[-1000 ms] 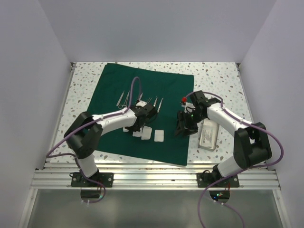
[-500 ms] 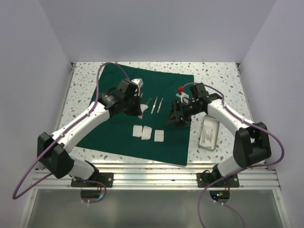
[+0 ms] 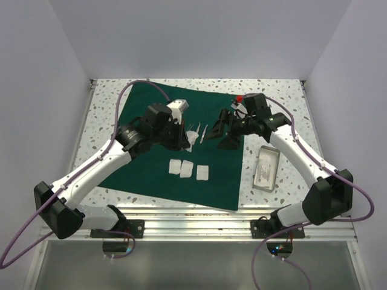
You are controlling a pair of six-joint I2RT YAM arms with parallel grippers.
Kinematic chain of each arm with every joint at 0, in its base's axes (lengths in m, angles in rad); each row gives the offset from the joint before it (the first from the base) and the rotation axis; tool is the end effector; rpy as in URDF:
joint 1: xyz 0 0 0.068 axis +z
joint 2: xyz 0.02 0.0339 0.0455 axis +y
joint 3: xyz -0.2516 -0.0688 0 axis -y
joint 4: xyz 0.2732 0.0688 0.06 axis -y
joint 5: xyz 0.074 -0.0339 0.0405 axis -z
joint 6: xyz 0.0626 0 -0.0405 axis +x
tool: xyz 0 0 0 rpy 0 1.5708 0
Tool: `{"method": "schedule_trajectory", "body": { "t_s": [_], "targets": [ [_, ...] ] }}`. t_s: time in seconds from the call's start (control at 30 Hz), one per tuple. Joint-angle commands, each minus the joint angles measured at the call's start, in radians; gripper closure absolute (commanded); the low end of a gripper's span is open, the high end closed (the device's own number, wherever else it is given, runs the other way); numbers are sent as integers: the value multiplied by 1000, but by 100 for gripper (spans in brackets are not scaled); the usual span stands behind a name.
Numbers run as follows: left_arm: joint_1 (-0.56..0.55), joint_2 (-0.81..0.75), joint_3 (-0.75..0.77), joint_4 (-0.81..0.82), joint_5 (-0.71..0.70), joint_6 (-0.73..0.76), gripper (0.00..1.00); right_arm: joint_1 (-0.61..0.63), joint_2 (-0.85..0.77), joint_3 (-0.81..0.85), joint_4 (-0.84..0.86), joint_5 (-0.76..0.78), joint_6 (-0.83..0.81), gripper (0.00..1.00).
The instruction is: Prepare the surgical pack
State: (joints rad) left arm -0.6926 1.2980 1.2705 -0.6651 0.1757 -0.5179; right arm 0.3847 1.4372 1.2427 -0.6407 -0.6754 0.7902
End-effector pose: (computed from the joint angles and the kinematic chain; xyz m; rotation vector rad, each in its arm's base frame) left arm 0.2480 -0.2200 0.3217 0.3070 2.3720 -0.8117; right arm 0.3084 0.1671 0.2778 0.1780 2.6035 1.3081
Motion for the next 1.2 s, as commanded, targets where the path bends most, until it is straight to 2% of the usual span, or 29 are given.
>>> {"method": "schedule_trajectory", "body": {
  "t_s": [0.0, 0.1, 0.2, 0.4, 0.57, 0.73, 1.17],
  "targets": [
    [-82, 6, 6, 45, -146, 65, 100, 62, -5, 139, -165, 157, 175, 25],
    [-111, 6, -13, 62, -209, 81, 100, 123, 48, 277, -291, 253, 217, 25],
    [-133, 4, -17, 64, -280, 102, 100, 152, 81, 339, -353, 347, 273, 25],
    [-148, 7, -8, 67, -358, 130, 100, 180, 71, 333, -419, 428, 357, 24],
    [-165, 24, -8, 71, -380, 130, 100, 198, 46, 247, -315, 402, 425, 25],
    [-188, 40, 0, 75, -386, 131, 100, 215, 78, 291, -320, 402, 403, 26],
    [-219, 73, 33, 68, -378, 134, 100, 230, 97, 256, -237, 401, 423, 28]
  ]
}}
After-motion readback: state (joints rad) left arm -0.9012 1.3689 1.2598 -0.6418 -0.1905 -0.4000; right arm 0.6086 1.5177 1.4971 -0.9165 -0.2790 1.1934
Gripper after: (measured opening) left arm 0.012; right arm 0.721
